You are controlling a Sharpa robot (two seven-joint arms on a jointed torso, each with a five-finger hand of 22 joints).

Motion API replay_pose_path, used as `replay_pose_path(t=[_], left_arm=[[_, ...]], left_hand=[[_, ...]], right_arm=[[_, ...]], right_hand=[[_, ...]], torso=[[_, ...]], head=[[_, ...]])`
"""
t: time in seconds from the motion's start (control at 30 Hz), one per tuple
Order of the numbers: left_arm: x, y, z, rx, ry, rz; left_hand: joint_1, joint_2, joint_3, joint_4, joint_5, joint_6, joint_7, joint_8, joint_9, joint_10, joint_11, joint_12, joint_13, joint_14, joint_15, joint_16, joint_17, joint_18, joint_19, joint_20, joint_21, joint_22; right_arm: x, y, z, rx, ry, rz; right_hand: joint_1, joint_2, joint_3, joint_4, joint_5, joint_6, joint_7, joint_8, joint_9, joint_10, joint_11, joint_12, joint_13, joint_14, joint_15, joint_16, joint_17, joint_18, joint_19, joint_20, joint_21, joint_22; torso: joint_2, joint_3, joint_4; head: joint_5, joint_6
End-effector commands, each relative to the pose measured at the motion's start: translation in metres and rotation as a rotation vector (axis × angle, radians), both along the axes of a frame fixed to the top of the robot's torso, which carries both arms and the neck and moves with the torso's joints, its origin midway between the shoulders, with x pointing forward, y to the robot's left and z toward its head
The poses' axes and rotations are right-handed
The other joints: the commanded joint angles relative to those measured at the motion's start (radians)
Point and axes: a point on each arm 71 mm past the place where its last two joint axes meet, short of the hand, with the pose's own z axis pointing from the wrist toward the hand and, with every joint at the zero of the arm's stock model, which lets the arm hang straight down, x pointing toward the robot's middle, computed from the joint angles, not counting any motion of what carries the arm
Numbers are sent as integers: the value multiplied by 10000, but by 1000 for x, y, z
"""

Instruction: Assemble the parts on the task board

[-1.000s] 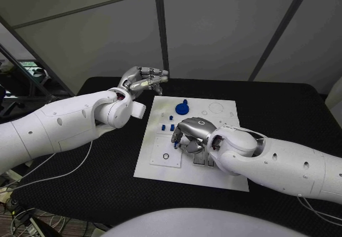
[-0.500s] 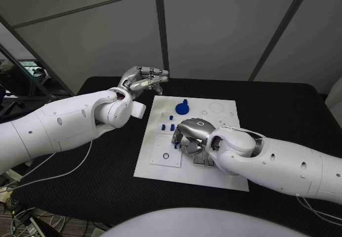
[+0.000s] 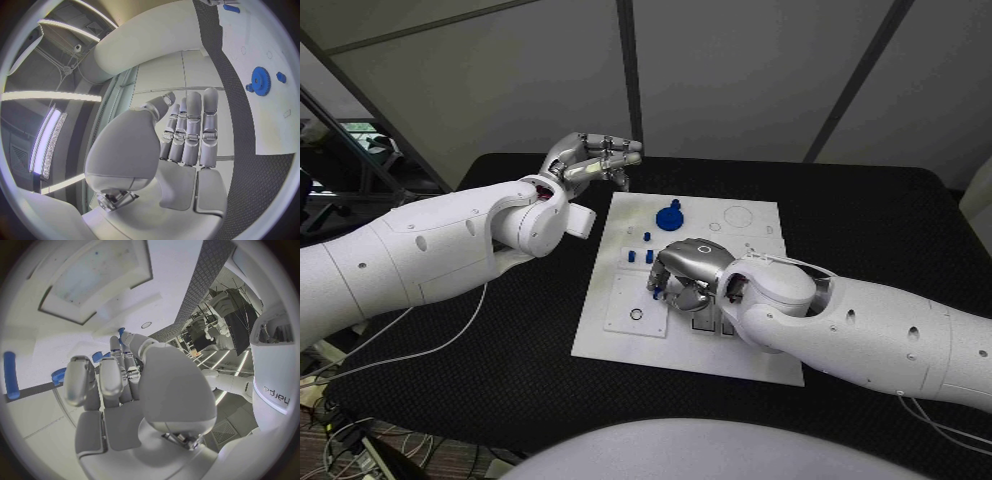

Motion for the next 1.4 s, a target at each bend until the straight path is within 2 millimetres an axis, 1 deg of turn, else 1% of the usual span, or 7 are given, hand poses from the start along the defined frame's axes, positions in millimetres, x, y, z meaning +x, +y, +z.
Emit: replay_pose_path(t=[0.03,0.4,0.73,0.93,1.1,1.2,1.4], left_arm=[[0,-1,1,-69,2,-107],[0,0,1,-51,39,-98],[1,1,0,-36,64,-81],[1,2,0,-23,71,-58],[2,4,0,-7,22,29],[2,5,0,3,16,58],[3,7,0,19,11,93]], left_hand=[[-15,83,-57,-2,61,-48,47,42,-13,-54,4,41,3,-21,35,-18,-9,46,-25,5,-56,-9],[-16,89,-67,-1,64,-65,51,41,-15,-75,8,52,1,-29,39,-16,-26,46,-30,9,-66,-16],[-9,94,-67,-4,66,-73,53,40,-16,-86,10,56,0,-33,40,-15,-33,47,-31,10,-70,-19],[-9,94,-67,-4,66,-73,53,40,-16,-86,10,56,0,-33,40,-15,-33,47,-31,10,-70,-19],[-9,94,-67,-4,66,-73,53,40,-16,-86,10,56,0,-33,40,-15,-33,47,-31,10,-70,-19],[-9,94,-67,-4,66,-73,53,40,-16,-86,10,56,0,-33,40,-15,-33,47,-31,10,-70,-19],[3,101,-70,-11,67,-88,58,39,-17,-103,14,66,-1,-39,41,-13,-47,48,-33,12,-76,-23]], right_arm=[[-1,1,-3,-303,54,61],[0,1,-4,-236,-43,51],[0,1,0,132,-385,-80],[-2,-4,5,667,-690,-165],[-8,-18,11,1147,-729,-273],[-12,-32,15,1340,-599,-458],[3,-67,34,1766,-61,-1452]], right_hand=[[-120,19,-84,-9,-82,-29,13,-20,10,-26,45,-78,7,190,-27,3,-57,-100,1,27,-7,14],[-676,-334,-583,147,106,-640,167,-77,-85,-920,278,-253,-119,19,165,-277,-657,59,-559,185,-485,-648],[-699,-385,-775,143,146,-947,254,-90,-101,-1514,394,-181,-116,-67,260,-429,-969,181,-966,276,-868,-1152],[-738,-498,-1114,171,100,-1523,326,-93,-117,-2035,484,-70,-99,-229,340,-687,-1463,283,-1321,362,-1223,-1596],[-741,-511,-1554,253,188,-1644,223,-58,-87,-2164,424,221,-65,-265,299,-751,-1644,314,-1393,351,-1355,-1733],[-740,-477,-1708,308,242,-1605,178,-36,-72,-2135,383,374,-56,-243,265,-741,-1660,311,-1362,324,-1360,-1729],[-732,-451,-1874,382,269,-1535,115,-21,-61,-2078,331,557,-56,-216,224,-744,-1699,310,-1334,286,-1377,-1739]], torso=[[7,3,2],[-1,0,-5],[-4,12,-7],[-5,4,-3],[-16,5,0],[-30,6,-25],[-72,-6,-93]], head=[[8,-9],[20,-32],[-7,-8],[-26,17],[-69,67],[-93,96],[-228,210]])
